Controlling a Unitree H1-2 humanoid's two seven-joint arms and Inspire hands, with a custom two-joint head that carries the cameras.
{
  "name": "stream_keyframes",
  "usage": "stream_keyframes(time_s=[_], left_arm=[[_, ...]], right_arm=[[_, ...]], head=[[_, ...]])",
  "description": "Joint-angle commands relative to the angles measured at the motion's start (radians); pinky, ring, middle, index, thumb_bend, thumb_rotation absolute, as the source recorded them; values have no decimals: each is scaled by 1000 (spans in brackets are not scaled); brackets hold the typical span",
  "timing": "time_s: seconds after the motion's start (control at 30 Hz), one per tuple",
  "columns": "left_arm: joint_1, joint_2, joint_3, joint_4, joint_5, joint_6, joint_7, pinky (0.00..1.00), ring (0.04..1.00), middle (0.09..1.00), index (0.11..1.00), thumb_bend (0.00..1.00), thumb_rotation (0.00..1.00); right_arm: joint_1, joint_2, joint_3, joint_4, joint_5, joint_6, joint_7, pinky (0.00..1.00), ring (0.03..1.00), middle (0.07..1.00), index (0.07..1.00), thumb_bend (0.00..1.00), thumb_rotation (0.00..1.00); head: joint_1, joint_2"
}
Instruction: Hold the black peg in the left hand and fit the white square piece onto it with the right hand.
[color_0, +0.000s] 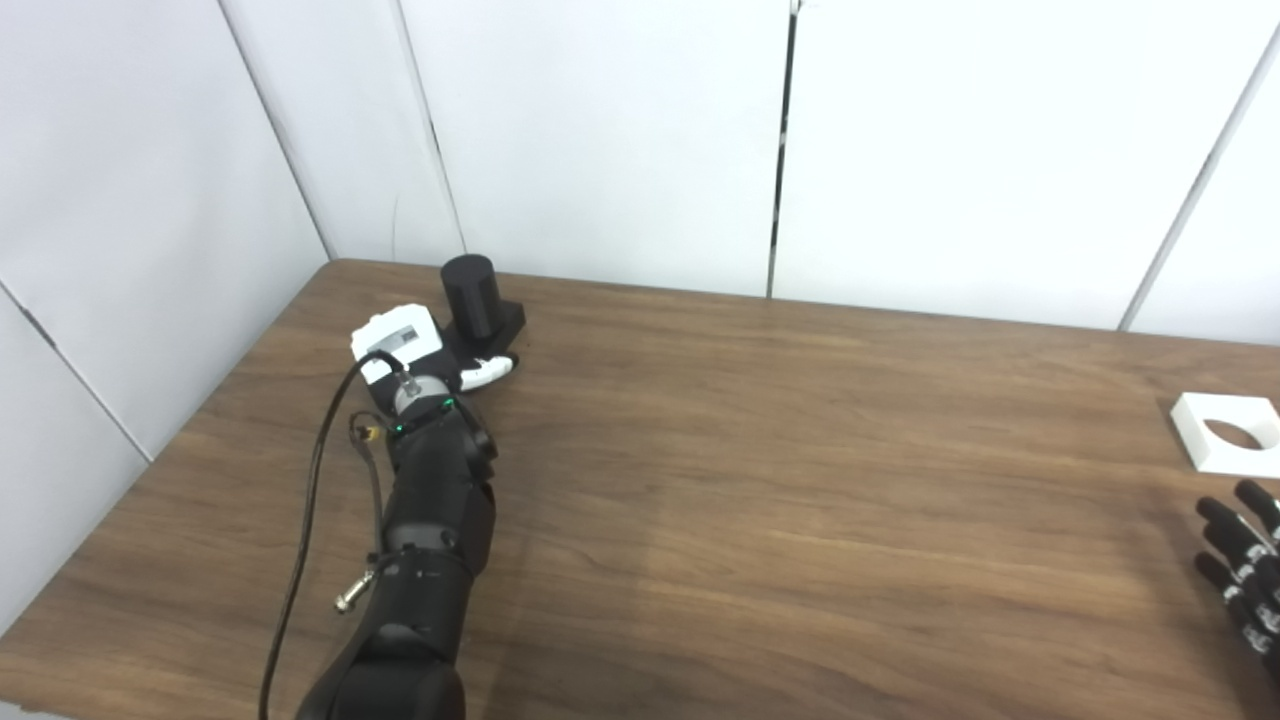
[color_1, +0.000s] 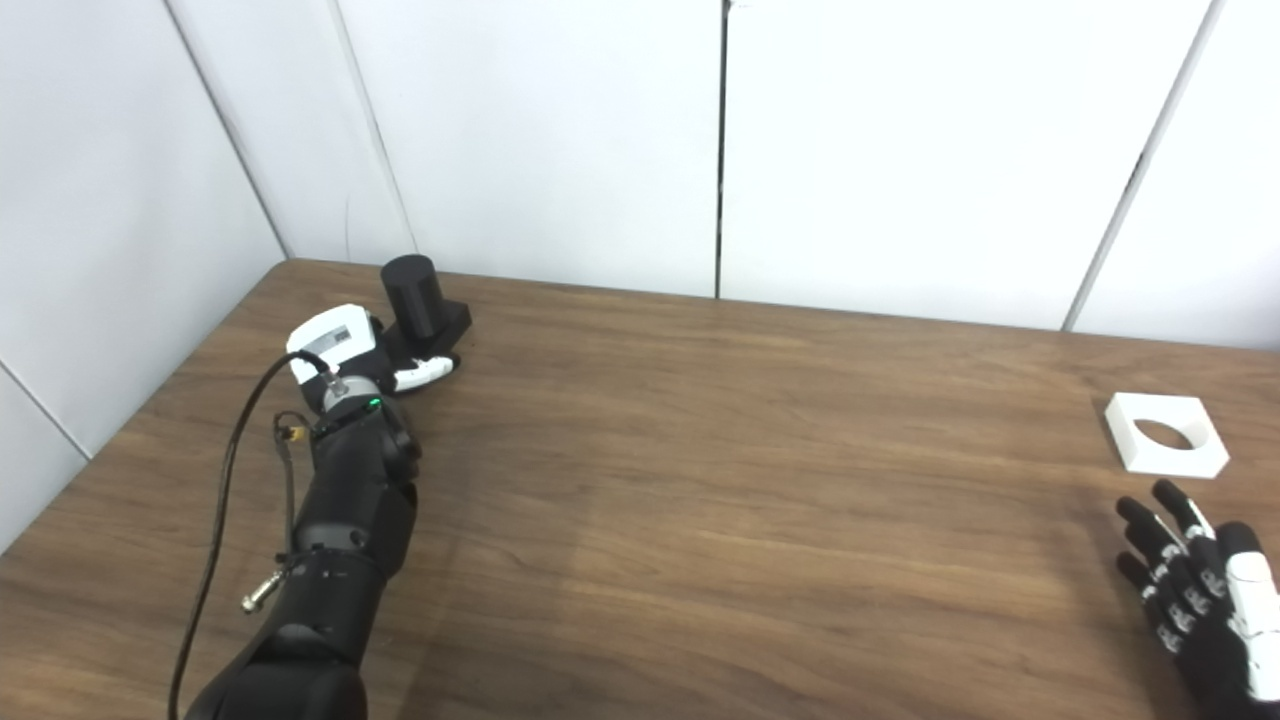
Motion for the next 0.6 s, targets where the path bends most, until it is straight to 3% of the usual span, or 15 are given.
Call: stream_keyframes(time_s=[0.0, 0.17, 0.57], left_arm=[[-42, 20, -3, -24, 9, 1, 25, 1000, 1000, 964, 828, 795, 645], [-39, 18, -10, -23, -4, 1, 40, 1000, 999, 950, 788, 775, 587], [-24, 16, -29, -41, -131, 0, 97, 1000, 1000, 931, 560, 692, 251]], right_arm=[[-2, -21, -8, -19, 5, -10, 8, 1000, 998, 943, 1000, 515, 1000], [1, -24, -9, -31, 1, -10, 9, 1000, 990, 933, 1000, 526, 1000], [4, -27, -12, -43, -3, -2, 9, 1000, 985, 940, 1000, 548, 1000]], head=[[0, 1], [-3, 5], [-6, 11]])
